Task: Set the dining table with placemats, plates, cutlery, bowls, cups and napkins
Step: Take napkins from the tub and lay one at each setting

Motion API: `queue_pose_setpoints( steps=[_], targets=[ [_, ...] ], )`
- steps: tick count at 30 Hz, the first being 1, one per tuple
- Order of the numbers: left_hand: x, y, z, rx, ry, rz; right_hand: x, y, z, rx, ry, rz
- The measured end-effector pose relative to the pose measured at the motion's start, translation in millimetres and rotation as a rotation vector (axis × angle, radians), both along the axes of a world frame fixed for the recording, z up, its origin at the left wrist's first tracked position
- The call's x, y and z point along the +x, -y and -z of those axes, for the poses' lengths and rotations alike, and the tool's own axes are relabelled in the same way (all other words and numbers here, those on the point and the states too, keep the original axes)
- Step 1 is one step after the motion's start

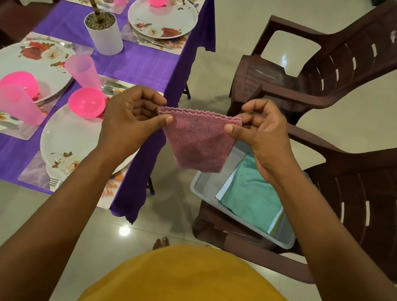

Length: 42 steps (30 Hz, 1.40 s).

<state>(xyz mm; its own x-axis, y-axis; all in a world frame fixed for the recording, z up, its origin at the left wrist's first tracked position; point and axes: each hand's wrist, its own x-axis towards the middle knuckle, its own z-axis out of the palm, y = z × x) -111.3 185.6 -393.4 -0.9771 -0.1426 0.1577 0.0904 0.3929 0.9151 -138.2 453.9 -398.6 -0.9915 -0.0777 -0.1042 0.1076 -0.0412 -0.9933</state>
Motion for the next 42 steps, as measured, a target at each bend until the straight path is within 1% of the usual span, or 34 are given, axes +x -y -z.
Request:
queue_pose_setpoints(
  steps=[3, 7, 9, 13, 15, 17, 20, 22, 24, 25, 27, 28, 30, 31, 33, 35, 39, 42],
  targets=[
    [0, -1, -2, -0.031, 0.015, 0.048, 1, -1, -1, 0.032, -0.030, -0.022],
    [-2, 2, -1, -0.131, 0.070, 0.146, 3, -4, -2, 0.070, -0.037, -0.028],
    [-3, 2, 0, -0.125, 0.117, 0.219, 4, -4, -2, 0.072, -0.026, -0.041],
    [0, -1, -2, -0.021, 0.219, 0.341, 6, -3, -6, 0.066, -0.013, -0.138],
    [0, -5, -7, 0.019, 0.264, 0.341, 6, 0, -9, 0.078, -0.012, -0.191],
    [-1, -10, -14, 0.081, 0.275, 0.318, 4, 3, -13, 0.125, -0.010, -0.191],
    [-5, -13, -28, 0.305, 0.263, 0.268, 0, 10, -20, 0.119, -0.001, -0.155],
    [-7, -12, -31, 0.513, 0.277, 0.240, -5, 14, -25, 0.015, 0.022, -0.123],
    [-8, -13, -24, 0.673, 0.365, 0.243, -11, 18, -29, -0.112, 0.069, -0.078],
    [-7, -15, -16, 0.716, 0.424, 0.274, -15, 20, -31, -0.162, 0.093, -0.050],
    [0, -19, 1, 0.727, 0.529, 0.350, -22, 21, -31, -0.243, 0.131, 0.011],
    [3, -22, 9, 0.711, 0.549, 0.400, -26, 19, -29, -0.250, 0.151, 0.047],
    [6, -30, 20, 0.681, 0.531, 0.456, -33, 13, -22, -0.240, 0.212, 0.108],
    [6, -33, 22, 0.687, 0.520, 0.442, -35, 9, -17, -0.268, 0.253, 0.115],
    [5, -35, 20, 0.716, 0.504, 0.418, -36, 4, -7, -0.392, 0.365, 0.088],
    [3, -35, 16, 0.712, 0.500, 0.403, -32, 2, 5, -0.463, 0.480, 0.068],
    [0, -36, 8, 0.720, 0.492, 0.321, -17, 7, 35, -0.435, 0.628, 0.005],
    [1, -36, 6, 0.747, 0.494, 0.289, -6, 12, 49, -0.302, 0.696, -0.055]
  ],
)
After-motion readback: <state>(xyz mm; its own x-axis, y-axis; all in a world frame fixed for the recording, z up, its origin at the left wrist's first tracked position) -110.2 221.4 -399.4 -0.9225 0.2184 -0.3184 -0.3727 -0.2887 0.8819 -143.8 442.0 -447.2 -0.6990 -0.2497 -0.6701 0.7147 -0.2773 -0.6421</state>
